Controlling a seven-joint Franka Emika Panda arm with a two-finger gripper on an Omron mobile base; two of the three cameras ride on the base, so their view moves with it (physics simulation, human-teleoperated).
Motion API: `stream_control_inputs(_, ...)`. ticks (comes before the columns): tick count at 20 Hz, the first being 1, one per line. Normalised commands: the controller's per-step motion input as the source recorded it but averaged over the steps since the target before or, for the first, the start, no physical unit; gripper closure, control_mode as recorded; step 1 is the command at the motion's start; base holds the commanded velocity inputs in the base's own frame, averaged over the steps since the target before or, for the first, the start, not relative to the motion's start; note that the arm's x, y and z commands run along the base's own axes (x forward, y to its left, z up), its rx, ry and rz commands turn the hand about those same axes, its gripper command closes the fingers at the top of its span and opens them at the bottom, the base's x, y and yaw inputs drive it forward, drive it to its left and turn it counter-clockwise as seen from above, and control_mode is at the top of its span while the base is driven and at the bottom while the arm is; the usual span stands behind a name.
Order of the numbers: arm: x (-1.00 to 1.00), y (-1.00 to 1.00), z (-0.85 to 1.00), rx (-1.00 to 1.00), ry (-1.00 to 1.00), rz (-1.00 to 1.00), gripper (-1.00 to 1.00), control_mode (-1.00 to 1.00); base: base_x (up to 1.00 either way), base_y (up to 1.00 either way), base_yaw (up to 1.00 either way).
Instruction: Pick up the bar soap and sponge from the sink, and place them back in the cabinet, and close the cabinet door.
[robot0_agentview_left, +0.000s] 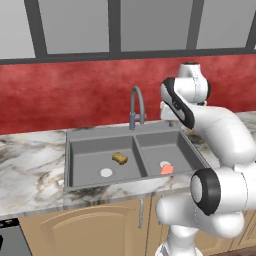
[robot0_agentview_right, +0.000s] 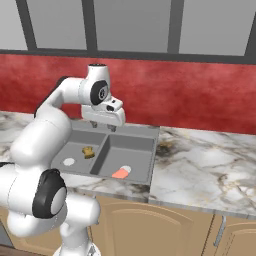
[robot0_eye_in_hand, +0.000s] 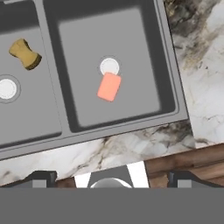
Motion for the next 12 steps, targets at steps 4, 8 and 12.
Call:
stream_control_inputs(4, 0.31, -0.06, -0.17, 0.00, 0.00, -0.04, -1.00, -1.00, 0.00, 0.00, 0.00)
stream_control_inputs(8, 0.23, -0.13, -0.32, 0.00, 0.00, -0.02, -1.00, -1.00, 0.00, 0.00, 0.00)
stream_control_inputs(12, 0.08, -0.12, -0.36, 0.00, 0.00, -0.02, -1.00, -1.00, 0.00, 0.00, 0.00)
